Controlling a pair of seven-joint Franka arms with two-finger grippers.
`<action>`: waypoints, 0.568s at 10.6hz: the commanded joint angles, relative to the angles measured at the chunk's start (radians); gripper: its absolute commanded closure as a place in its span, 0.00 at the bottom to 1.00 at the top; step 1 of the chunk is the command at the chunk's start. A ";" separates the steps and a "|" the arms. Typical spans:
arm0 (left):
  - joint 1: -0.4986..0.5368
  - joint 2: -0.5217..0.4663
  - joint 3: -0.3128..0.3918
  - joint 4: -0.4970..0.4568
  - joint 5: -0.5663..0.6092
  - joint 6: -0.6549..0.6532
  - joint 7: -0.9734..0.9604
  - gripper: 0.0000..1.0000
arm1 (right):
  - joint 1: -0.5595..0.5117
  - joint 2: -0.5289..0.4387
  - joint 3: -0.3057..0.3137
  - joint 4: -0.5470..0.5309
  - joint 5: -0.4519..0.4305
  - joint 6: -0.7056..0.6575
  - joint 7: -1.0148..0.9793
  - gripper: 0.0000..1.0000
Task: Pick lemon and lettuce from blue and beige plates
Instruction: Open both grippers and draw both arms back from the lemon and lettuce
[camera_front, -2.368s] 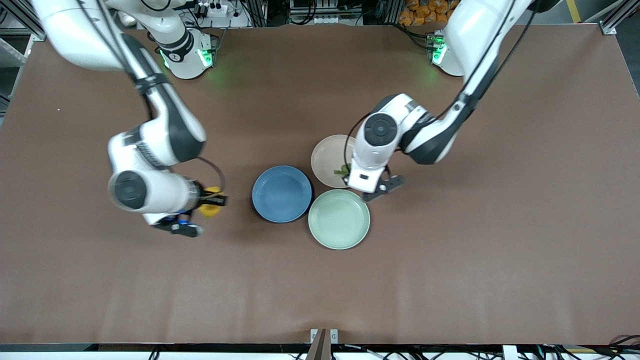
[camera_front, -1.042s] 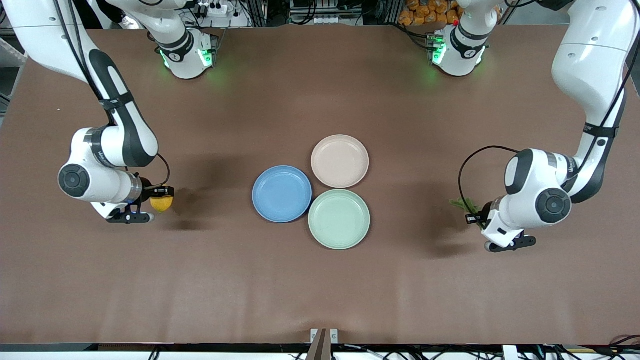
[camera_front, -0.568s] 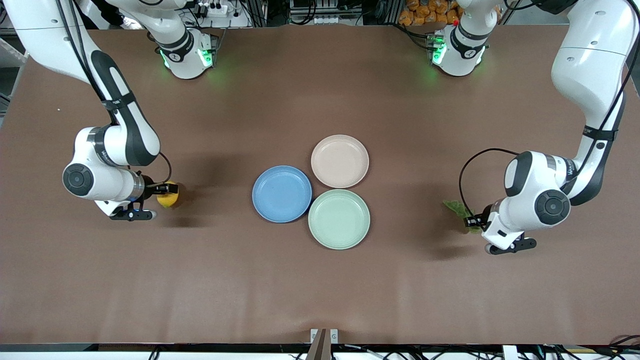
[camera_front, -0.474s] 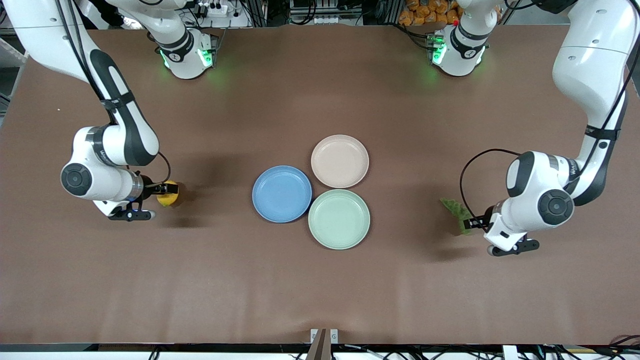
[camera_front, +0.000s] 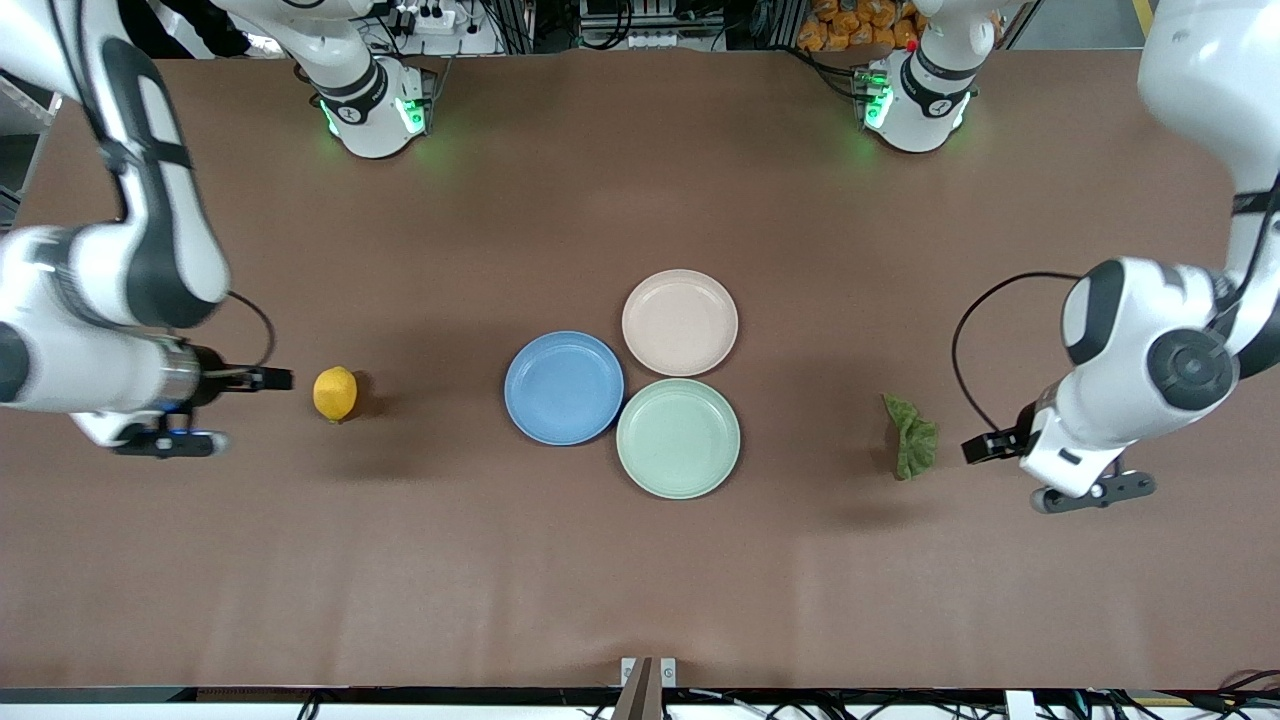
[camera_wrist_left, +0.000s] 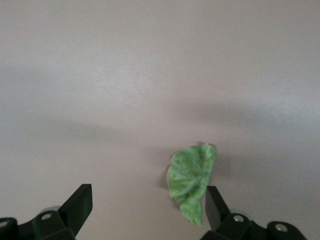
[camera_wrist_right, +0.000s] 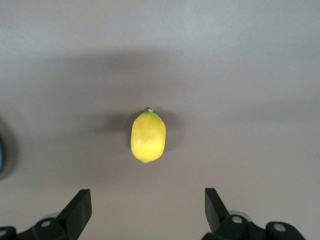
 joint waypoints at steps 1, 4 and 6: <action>0.004 -0.118 -0.006 -0.012 -0.002 -0.083 0.003 0.00 | 0.014 -0.044 -0.026 0.127 0.060 -0.105 -0.014 0.00; 0.004 -0.237 -0.008 -0.007 -0.091 -0.152 0.004 0.00 | 0.032 -0.211 -0.054 0.129 0.057 -0.197 -0.008 0.00; 0.002 -0.299 -0.011 -0.007 -0.093 -0.198 0.039 0.00 | 0.032 -0.249 -0.055 0.120 0.048 -0.203 -0.014 0.00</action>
